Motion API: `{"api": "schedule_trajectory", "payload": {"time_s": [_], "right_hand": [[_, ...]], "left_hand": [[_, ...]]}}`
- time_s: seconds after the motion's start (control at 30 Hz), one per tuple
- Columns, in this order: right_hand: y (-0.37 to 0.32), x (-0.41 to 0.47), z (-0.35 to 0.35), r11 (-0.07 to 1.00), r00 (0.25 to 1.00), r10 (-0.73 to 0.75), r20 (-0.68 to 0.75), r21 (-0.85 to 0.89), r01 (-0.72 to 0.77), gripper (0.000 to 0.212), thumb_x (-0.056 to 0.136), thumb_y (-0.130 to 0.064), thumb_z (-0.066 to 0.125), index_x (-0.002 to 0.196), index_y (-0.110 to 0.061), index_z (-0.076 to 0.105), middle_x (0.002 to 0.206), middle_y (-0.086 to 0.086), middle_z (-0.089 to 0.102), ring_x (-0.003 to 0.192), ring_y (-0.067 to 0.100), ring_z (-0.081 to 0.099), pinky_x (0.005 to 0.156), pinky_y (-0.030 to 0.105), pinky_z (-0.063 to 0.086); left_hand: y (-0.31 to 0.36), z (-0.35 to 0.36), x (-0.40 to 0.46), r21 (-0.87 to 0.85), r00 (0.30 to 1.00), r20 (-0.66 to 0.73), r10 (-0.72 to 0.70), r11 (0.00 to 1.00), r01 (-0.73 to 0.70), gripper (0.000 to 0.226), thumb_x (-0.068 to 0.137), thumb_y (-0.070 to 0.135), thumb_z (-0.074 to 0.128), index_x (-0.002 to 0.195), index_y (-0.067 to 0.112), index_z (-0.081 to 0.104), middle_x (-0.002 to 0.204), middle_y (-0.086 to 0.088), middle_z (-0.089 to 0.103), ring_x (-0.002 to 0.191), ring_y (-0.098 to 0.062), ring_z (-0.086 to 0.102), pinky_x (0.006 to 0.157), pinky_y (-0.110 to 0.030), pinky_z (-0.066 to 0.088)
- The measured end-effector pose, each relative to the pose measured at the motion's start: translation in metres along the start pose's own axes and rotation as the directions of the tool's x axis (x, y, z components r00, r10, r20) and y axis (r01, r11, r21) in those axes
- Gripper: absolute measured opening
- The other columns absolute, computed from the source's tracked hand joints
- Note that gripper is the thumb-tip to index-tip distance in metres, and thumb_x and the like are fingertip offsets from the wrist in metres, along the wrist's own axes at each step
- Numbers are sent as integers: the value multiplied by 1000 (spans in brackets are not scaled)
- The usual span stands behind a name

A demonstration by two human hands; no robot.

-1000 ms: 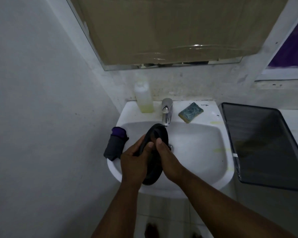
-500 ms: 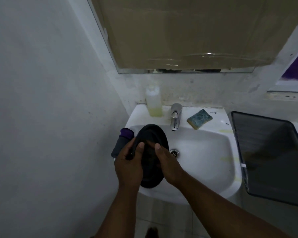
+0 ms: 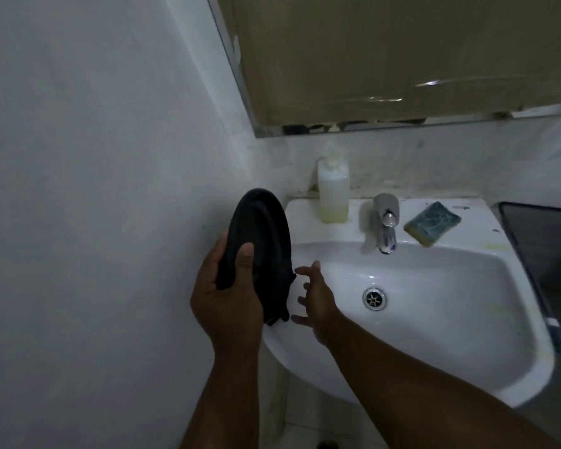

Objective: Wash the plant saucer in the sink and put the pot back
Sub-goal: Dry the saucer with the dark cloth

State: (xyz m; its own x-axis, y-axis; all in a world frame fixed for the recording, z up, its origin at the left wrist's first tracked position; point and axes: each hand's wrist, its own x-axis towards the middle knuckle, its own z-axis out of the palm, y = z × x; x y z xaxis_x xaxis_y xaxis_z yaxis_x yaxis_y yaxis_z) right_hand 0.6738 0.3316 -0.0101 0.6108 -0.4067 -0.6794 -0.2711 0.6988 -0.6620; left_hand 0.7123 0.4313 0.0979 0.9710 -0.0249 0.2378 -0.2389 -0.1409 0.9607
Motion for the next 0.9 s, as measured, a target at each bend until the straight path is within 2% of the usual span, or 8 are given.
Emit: {"api": "schedule_trajectory", "payload": {"time_s": [0.1, 0.2, 0.27, 0.33, 0.5, 0.63, 0.7, 0.9], "right_hand": [[12, 17, 18, 995, 999, -37, -20, -94, 35, 45, 101, -70, 29, 122, -38, 52, 136, 2, 49, 118, 25, 51, 94, 49, 52], [31, 52, 26, 989, 996, -2, -84, -145, -11, 119, 55, -108, 31, 149, -34, 38, 153, 7, 44, 130, 31, 51, 108, 57, 45], [50, 86, 24, 986, 993, 35, -112, -158, -52, 141, 45, -111, 30, 157, -25, 29, 153, 10, 45, 132, 34, 52, 109, 56, 45], [37, 76, 30, 974, 991, 59, -122, -212, -84, 151, 43, -112, 28, 154, -10, 38, 145, 16, 55, 125, 35, 58, 107, 51, 49], [18, 58, 37, 933, 991, 0, -133, -357, -48, 97, 89, -85, 20, 120, -6, 67, 114, 16, 69, 102, 28, 66, 96, 42, 55], [12, 49, 32, 931, 992, -65, -108, -365, 22, 88, 93, -81, 21, 101, -10, 73, 93, 11, 72, 85, 22, 67, 79, 36, 56], [8, 40, 28, 929, 989, -110, -97, -364, 67, 88, 92, -82, 23, 96, -10, 74, 91, 12, 73, 86, 24, 70, 81, 39, 58], [-7, 0, 7, 901, 959, -259, -116, -386, 196, 90, 92, -78, 38, 90, 7, 67, 83, 20, 72, 71, 19, 62, 66, 32, 48]], "left_hand": [[-7, 1, 10, -26, 999, 22, 43, 999, -42, 42, 84, 37, 72, 124, 26, 66, 114, 28, 64, 102, 21, 60, 84, 0, 46], [-17, -3, 19, -35, 999, 14, 48, 998, -48, 47, 83, 40, 71, 126, 22, 68, 116, 24, 65, 105, 18, 61, 86, -3, 48], [-23, -5, 23, -32, 999, 12, 49, 998, -48, 46, 83, 42, 71, 126, 25, 67, 117, 24, 66, 106, 16, 62, 89, -6, 49], [-26, -7, 26, -34, 998, 0, 58, 998, -58, 44, 84, 42, 71, 125, 27, 66, 117, 25, 65, 107, 15, 63, 89, -7, 50], [-28, -11, 36, -27, 996, -27, 83, 996, -84, 41, 85, 40, 71, 124, 29, 64, 115, 26, 64, 106, 17, 62, 90, -6, 49], [-29, -14, 41, -32, 995, -42, 88, 996, -89, 41, 85, 41, 71, 123, 28, 65, 116, 21, 66, 105, 15, 63, 90, -8, 49], [-29, -14, 41, -27, 997, -43, 62, 998, -64, 37, 87, 36, 73, 122, 29, 65, 117, 18, 67, 103, 17, 62, 88, -5, 48], [-20, -19, 41, -50, 997, -74, -14, 999, 10, 25, 94, 23, 74, 117, 28, 68, 113, 4, 72, 97, 9, 67, 84, -7, 51]]}}
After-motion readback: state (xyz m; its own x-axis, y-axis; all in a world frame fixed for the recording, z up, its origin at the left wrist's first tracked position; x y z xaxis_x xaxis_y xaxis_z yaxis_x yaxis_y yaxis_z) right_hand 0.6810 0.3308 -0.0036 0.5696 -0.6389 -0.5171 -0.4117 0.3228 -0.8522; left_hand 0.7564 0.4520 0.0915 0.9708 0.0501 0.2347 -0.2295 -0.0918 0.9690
